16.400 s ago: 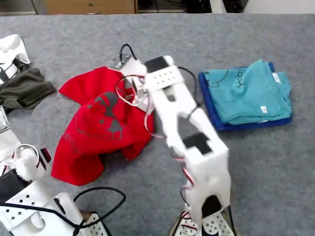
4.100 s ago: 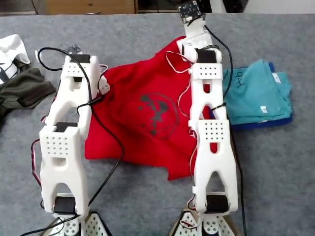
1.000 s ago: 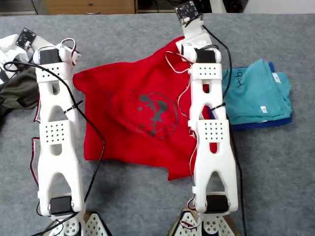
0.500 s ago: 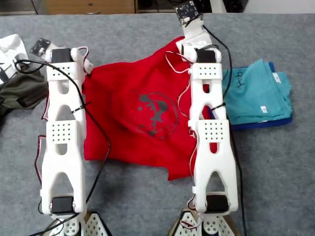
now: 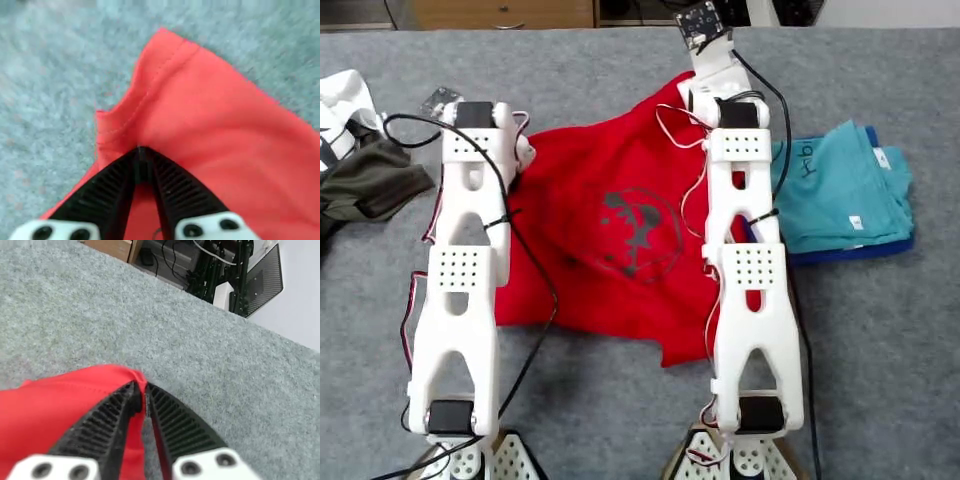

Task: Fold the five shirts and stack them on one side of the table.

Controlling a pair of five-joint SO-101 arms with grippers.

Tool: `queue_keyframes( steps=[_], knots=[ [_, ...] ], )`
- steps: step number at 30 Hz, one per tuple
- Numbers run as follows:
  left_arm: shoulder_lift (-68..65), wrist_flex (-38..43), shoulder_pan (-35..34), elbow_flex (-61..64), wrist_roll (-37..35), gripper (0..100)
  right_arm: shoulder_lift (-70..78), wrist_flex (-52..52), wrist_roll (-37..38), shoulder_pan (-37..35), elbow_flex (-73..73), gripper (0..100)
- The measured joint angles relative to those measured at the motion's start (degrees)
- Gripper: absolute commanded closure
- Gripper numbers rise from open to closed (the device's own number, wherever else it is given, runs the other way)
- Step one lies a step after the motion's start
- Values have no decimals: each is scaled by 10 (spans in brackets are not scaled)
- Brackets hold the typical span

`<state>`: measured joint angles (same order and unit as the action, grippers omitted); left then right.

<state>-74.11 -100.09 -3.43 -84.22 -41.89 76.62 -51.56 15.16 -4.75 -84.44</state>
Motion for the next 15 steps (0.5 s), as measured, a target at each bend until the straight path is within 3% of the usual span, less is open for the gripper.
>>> queue_keyframes(
  steps=[15],
  knots=[
    [96, 1, 47, 192, 56, 982, 0, 0, 10, 0, 0, 996]
  ],
)
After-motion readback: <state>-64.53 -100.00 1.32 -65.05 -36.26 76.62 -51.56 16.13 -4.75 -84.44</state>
